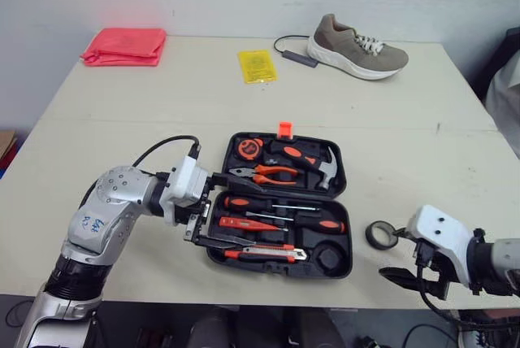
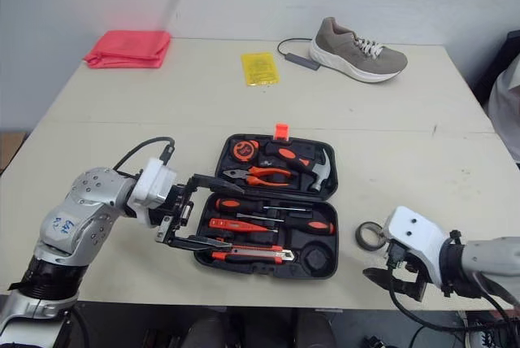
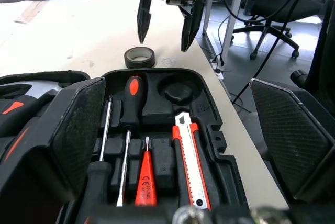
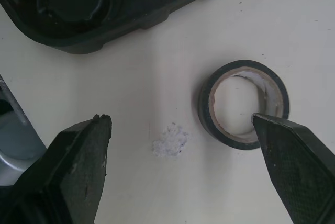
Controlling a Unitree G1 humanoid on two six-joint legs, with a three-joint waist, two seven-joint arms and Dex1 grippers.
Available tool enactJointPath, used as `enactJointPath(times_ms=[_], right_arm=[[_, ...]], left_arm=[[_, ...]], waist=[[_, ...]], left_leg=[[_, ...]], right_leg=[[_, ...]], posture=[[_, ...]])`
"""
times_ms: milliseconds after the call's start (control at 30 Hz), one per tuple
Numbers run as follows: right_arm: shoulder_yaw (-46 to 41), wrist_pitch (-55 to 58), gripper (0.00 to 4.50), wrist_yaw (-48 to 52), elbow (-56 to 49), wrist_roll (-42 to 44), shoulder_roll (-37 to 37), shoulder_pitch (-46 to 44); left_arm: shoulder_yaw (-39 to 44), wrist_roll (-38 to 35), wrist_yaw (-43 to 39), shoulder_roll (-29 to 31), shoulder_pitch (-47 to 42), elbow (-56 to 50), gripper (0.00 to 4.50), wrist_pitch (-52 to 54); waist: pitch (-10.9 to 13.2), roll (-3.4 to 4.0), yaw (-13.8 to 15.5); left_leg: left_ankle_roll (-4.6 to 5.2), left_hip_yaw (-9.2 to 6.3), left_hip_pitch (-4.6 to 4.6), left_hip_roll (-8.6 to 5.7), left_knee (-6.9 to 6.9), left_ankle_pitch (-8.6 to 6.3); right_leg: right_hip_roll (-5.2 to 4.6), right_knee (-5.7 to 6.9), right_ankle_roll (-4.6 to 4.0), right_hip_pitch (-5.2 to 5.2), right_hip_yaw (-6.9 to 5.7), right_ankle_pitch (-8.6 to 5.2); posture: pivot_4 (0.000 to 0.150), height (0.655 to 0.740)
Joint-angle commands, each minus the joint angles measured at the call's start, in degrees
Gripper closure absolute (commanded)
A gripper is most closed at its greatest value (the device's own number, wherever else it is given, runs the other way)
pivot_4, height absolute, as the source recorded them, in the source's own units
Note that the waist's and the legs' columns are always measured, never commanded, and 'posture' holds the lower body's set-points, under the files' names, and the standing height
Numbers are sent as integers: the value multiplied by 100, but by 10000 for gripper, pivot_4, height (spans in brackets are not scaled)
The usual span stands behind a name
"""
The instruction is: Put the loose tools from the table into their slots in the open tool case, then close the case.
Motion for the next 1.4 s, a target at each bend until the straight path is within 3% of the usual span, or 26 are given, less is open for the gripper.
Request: enactJointPath(times_ms=[33, 200, 300, 533, 667, 767, 933, 1100, 1400], right_arm=[[473, 52, 0, 64, 149, -249, -31, -346], [958, 11, 0, 129, 508, -584, -11, -761], [1226, -128, 8250, 208, 696, -800, 20, -951], [1176, -681, 44062, 650, 789, -1106, -65, -1002], [749, -871, 44641, 1292, 334, -795, -208, -995], [719, -511, 44641, 1555, -272, -103, -144, -1374], [1563, 109, 44641, 1459, -791, 462, 81, -2465], [2748, 350, 44641, 1292, -624, -175, 314, -3210], [3378, 922, 44641, 1176, -494, -561, 287, -3538]], left_arm=[[22, -54, -27, -1, -20, -200, 293, -49], [14, -55, -14, 4, 11, -259, 293, -45], [8, -72, -13, -7, 4, -284, 0, -33], [11, -95, -85, 0, 54, -340, 0, -77], [35, -108, -144, 19, 153, -391, 0, -114], [38, -113, -198, 18, 172, -384, 0, -133], [-37, -112, -350, 35, 157, -335, 0, -123], [-88, -57, -435, 42, 147, -301, 0, -124], [-64, 15, -380, 63, 209, -318, 0, -184]], waist=[[0, 0, 7], [0, 0, 24], [0, 0, 52], [0, 0, 111], [0, 2, 117], [1, 2, 103], [2, 3, 106], [1, 3, 111], [1, 4, 108]], left_leg=[[0, 0, -2, 1, 3, 0], [1, -1, -5, 1, 8, -1], [1, -1, -5, 2, 11, -1], [1, 0, -5, 5, 16, -1], [1, 0, -6, 4, 17, -1], [1, -1, -4, 11, 18, -1], [-4, -6, -5, 18, 20, -4], [1, -8, -16, 8, 27, -5], [11, -30, -61, 0, 50, -2]], right_leg=[[1, 1, 0, 0, 0, 0], [0, 2, 0, -1, 0, 0], [1, 4, 0, -1, 0, 0], [6, 6, 0, -1, -1, 0], [6, 8, 1, -1, -1, 1], [12, 9, 1, -1, -1, 1], [15, 8, -2, -1, 0, 0], [-21, 9, -3, -7, -5, 0], [-42, 20, -2, -30, -52, 0]], posture=[[1500, 7400], [1500, 7400], [1500, 7400], [1500, 7400], [1500, 7400], [1500, 7400], [1500, 7400], [1500, 7400], [1500, 7400]])
